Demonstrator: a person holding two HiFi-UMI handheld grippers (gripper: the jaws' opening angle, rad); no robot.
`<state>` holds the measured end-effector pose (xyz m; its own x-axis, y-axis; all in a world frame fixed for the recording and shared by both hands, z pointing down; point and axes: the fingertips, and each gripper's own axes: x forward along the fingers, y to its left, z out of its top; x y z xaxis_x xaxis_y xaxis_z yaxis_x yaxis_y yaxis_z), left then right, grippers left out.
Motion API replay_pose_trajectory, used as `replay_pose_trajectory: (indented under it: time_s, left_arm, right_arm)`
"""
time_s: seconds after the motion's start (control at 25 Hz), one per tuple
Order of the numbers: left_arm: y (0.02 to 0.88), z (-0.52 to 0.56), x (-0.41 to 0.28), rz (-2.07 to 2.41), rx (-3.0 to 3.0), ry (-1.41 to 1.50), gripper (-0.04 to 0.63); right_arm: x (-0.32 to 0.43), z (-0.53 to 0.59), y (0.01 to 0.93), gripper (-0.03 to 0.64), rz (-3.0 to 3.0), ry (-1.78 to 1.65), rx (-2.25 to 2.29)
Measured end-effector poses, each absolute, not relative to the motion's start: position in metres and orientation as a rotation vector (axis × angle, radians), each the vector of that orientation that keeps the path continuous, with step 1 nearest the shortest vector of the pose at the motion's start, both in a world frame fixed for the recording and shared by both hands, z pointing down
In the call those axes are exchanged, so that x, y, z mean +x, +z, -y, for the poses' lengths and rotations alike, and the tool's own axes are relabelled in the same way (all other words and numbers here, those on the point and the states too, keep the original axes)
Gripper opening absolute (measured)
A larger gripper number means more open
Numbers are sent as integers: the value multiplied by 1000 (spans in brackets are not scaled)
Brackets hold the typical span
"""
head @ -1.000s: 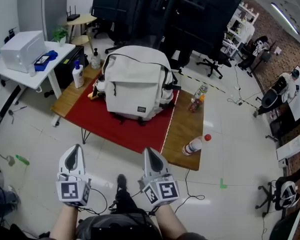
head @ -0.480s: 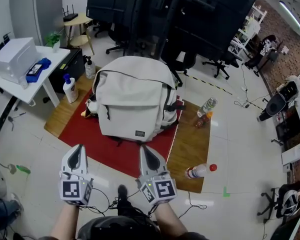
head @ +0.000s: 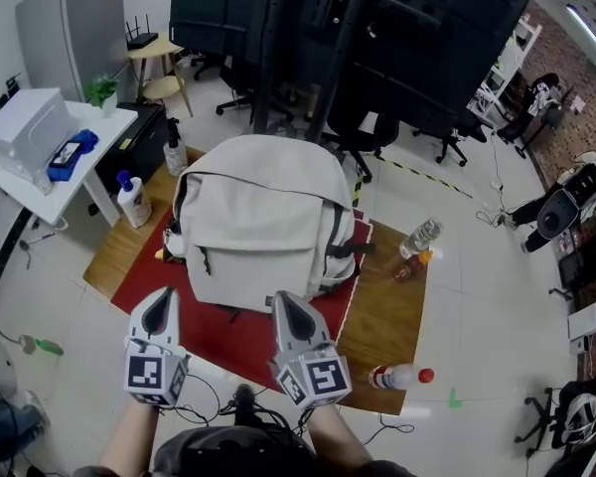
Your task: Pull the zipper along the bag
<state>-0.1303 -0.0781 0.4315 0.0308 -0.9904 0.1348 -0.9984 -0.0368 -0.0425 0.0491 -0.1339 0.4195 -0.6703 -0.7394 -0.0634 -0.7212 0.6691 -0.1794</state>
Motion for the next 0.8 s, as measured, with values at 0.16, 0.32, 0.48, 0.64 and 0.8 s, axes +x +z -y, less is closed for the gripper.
replay_pose_trajectory:
  time_s: [0.16,0.32,0.48,0.64,0.8]
  left_arm:
    - [439,102,-130,2118,2201,182,34]
    - [437,119,-130,2134,2204,181,34]
    - [436,128,-130,2114,2229,171,34]
    - [444,133,-141,2077,2243,211,34]
    - [453,143,-149,2012,2280,233,34]
  right_arm:
    - [38,147,420,0,-2770,-204,-1143]
    - [31,157,420,0,-2765,-229,-1100]
    - [28,165,423,0,-2759,-247,-1114]
    - [17,169,422,0,-2765,-239,-1126]
    - [1,169,423,1,-2771,-224,-1156]
